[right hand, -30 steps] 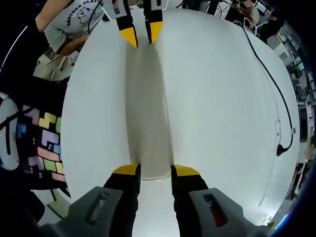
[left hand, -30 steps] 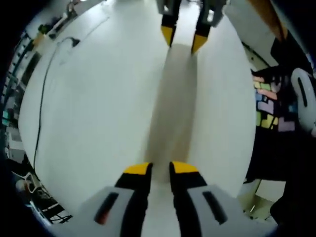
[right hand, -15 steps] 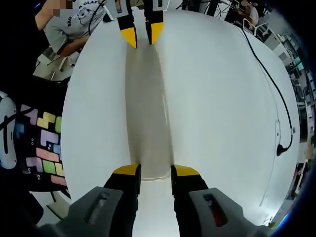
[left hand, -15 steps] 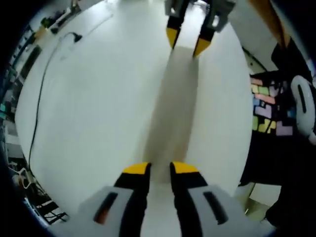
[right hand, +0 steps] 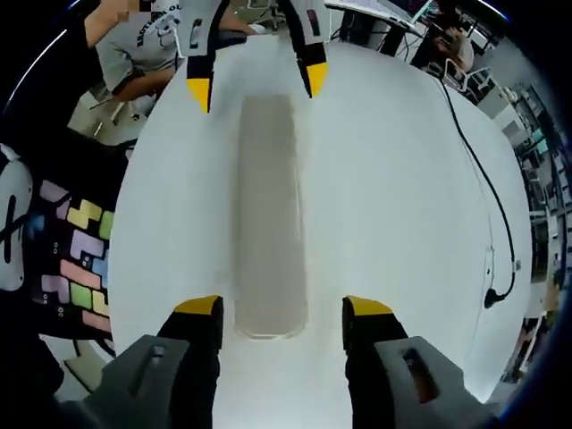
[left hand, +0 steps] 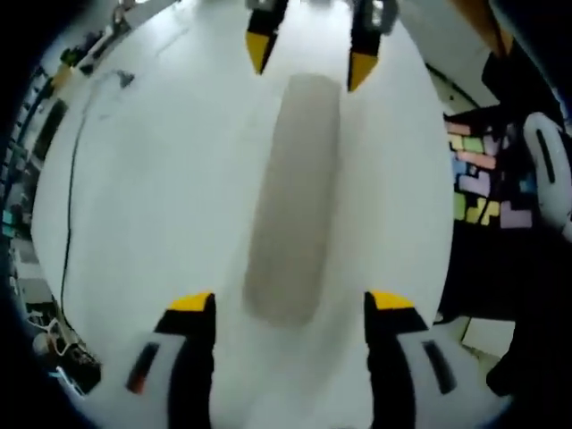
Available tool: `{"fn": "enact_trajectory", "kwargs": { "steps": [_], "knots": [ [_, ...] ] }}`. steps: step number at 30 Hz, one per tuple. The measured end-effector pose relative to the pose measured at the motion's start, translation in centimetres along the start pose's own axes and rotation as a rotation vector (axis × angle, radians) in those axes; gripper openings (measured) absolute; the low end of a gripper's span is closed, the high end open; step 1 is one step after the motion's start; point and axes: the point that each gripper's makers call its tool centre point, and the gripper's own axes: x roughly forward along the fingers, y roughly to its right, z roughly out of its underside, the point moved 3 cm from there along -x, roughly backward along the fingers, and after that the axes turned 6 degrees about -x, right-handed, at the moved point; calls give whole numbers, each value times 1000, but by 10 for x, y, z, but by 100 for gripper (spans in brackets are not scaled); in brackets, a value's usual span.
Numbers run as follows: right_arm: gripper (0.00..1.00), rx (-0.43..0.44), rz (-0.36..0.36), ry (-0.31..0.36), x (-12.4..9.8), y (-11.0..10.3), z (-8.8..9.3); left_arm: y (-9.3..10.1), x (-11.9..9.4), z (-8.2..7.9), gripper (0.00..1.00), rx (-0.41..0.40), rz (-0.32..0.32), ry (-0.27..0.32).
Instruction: Arrange the utensils inside the cutlery case until each visible utensil rests in its matching compartment.
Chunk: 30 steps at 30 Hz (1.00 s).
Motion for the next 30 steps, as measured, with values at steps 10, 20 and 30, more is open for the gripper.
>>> {"fn": "enact_trajectory", "kwargs": {
  "steps": [10, 20, 30],
  "knots": [
    [61, -31, -56, 6, 23, -3, -10, -7, 13, 4, 74, 4, -11, -42],
    [54, 9, -68, -20, 32, -2, -2, -6, 26, 8, 74, 5, -4, -45],
    [48, -15, -35, -30, 33, -1, -2, -11, 28, 6, 65, 19, -47, -86]
  ]
}}
